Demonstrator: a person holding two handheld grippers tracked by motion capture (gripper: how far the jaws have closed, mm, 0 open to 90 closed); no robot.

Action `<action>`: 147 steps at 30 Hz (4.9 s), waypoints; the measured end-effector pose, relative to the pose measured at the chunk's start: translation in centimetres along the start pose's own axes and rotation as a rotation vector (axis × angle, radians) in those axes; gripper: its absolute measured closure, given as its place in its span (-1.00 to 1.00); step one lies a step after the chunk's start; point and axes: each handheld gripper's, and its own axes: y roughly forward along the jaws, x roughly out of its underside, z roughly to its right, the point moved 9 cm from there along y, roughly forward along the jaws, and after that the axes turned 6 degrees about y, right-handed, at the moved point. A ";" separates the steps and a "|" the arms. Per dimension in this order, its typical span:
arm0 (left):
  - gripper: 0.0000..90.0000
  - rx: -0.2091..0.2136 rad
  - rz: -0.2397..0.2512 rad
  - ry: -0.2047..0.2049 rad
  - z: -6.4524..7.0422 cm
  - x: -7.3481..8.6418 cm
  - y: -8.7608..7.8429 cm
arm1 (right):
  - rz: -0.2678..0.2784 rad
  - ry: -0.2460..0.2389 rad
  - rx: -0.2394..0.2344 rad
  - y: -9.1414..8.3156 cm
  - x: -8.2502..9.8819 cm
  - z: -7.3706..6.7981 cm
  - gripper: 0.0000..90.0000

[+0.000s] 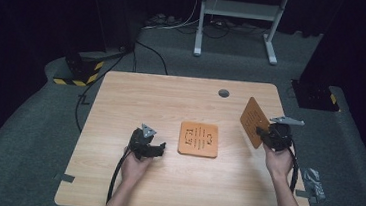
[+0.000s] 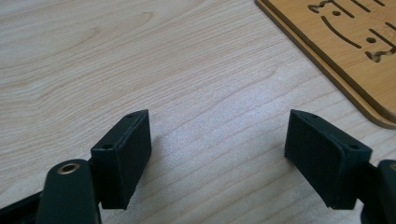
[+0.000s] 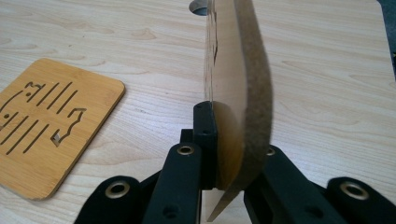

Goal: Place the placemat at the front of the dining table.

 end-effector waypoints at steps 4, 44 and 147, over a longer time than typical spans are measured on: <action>-0.49 0.000 0.000 0.000 0.0 0.0 0.0 | -0.014 0.008 0.002 0.5 0.2 -0.1 0.92; -0.49 0.000 0.000 -0.002 0.0 0.0 0.0 | -0.019 0.027 0.054 0.7 1.5 1.5 0.47; -0.49 0.000 -0.001 0.000 0.0 0.0 0.0 | 0.037 0.130 0.001 1.7 2.9 2.0 -0.51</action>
